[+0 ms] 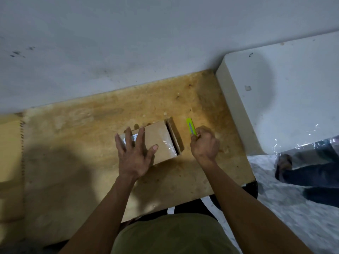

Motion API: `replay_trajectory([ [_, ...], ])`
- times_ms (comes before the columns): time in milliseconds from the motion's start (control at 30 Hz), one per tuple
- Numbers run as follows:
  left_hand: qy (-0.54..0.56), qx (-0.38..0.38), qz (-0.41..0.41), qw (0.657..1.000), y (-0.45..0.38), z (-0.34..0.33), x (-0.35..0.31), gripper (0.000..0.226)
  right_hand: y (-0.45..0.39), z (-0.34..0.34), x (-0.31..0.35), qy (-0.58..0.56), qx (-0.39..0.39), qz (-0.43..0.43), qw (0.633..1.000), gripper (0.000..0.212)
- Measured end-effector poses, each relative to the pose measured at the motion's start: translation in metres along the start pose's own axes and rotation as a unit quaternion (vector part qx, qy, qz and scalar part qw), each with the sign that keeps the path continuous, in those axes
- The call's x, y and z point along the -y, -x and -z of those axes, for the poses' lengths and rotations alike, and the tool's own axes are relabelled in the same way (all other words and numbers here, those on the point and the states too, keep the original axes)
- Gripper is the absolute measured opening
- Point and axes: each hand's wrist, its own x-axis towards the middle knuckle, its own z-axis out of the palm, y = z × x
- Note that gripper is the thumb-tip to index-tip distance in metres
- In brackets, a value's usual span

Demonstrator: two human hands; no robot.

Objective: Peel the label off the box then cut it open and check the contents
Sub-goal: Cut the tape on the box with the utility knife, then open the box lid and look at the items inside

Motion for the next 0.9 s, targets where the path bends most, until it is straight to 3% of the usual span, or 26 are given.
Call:
replay_trajectory([
  [167, 0.0, 0.001, 0.009, 1.0, 0.001, 0.002, -0.002, 0.087, 0.004, 0.0, -0.001, 0.123, -0.023, 0.024, 0.992, 0.026],
  [300, 0.019, -0.017, 0.005, 1.0, 0.002, 0.002, -0.002, 0.093, 0.014, 0.006, 0.008, -0.041, -0.035, 0.144, 0.988, 0.025],
  [367, 0.044, -0.049, 0.008, 0.998, 0.002, -0.001, 0.0, 0.097, 0.03, 0.01, 0.022, -0.14, 0.02, 0.209, 0.968, 0.026],
  [467, 0.04, -0.114, 0.01, 0.993, 0.001, -0.006, 0.004, 0.107, 0.05, 0.002, 0.035, -0.153, 0.082, 0.273, 0.946, 0.033],
  [567, 0.09, -0.177, 0.019, 0.98, 0.005, -0.005, 0.006, 0.103, 0.058, -0.009, 0.032, -0.117, 0.076, 0.257, 0.956, 0.039],
  [667, 0.101, -0.162, 0.042, 0.981, 0.013, -0.003, 0.014, 0.097, 0.057, -0.007, 0.029, -0.111, 0.067, 0.224, 0.966, 0.043],
  [800, 0.183, -0.147, 0.094, 0.967, 0.017, -0.002, 0.034, 0.091, 0.05, -0.004, 0.026, -0.11, 0.125, 0.19, 0.968, 0.047],
  [900, 0.171, -0.17, 0.08, 0.967, 0.019, -0.004, 0.04, 0.067, 0.049, -0.004, 0.022, -0.105, 0.167, 0.139, 0.97, 0.047],
])
